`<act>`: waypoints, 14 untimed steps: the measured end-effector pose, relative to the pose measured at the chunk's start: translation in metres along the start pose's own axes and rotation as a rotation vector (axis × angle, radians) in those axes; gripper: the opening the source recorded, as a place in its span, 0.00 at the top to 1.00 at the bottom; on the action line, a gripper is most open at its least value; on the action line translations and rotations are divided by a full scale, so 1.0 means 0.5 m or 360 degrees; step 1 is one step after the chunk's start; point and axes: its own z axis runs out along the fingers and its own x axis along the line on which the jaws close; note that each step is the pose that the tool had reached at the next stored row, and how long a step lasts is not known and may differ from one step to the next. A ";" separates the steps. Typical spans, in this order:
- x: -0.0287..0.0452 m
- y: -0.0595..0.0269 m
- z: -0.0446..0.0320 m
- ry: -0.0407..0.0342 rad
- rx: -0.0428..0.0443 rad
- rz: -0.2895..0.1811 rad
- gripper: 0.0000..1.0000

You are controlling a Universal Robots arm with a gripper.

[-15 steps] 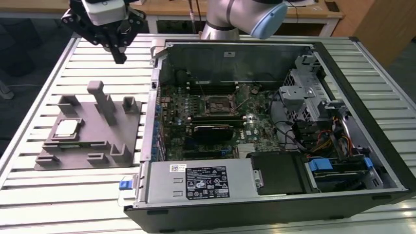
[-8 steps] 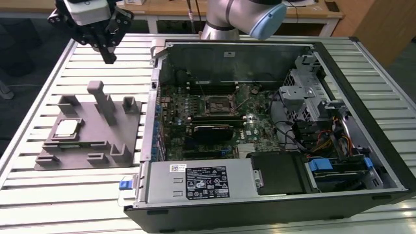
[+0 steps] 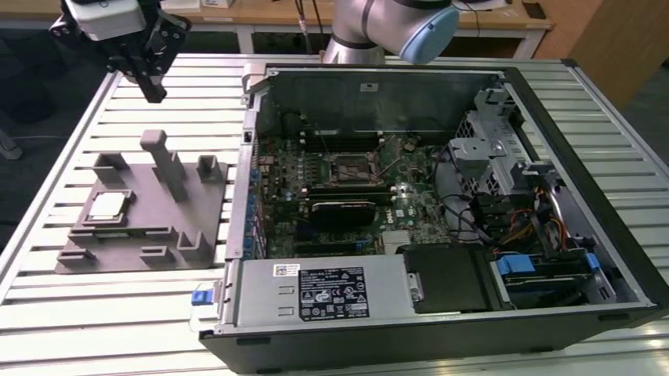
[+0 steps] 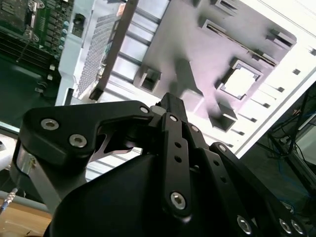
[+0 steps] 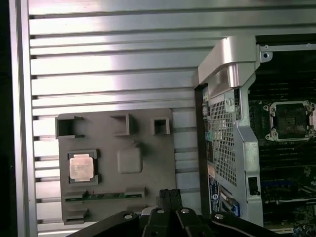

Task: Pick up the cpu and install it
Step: 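Reach for the cpu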

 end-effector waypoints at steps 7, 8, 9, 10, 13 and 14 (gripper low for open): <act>0.041 -0.003 0.001 0.0000 0.0000 0.0000 0.89; 0.046 -0.004 0.001 0.0000 0.0000 0.0000 0.89; 0.051 -0.004 0.003 0.0000 0.0000 0.0000 0.89; 0.056 -0.004 0.004 0.0000 0.0000 0.0000 0.89; 0.069 -0.006 0.008 0.0000 0.0000 0.0000 0.89; 0.073 -0.006 0.009 0.0000 0.0000 0.0000 0.89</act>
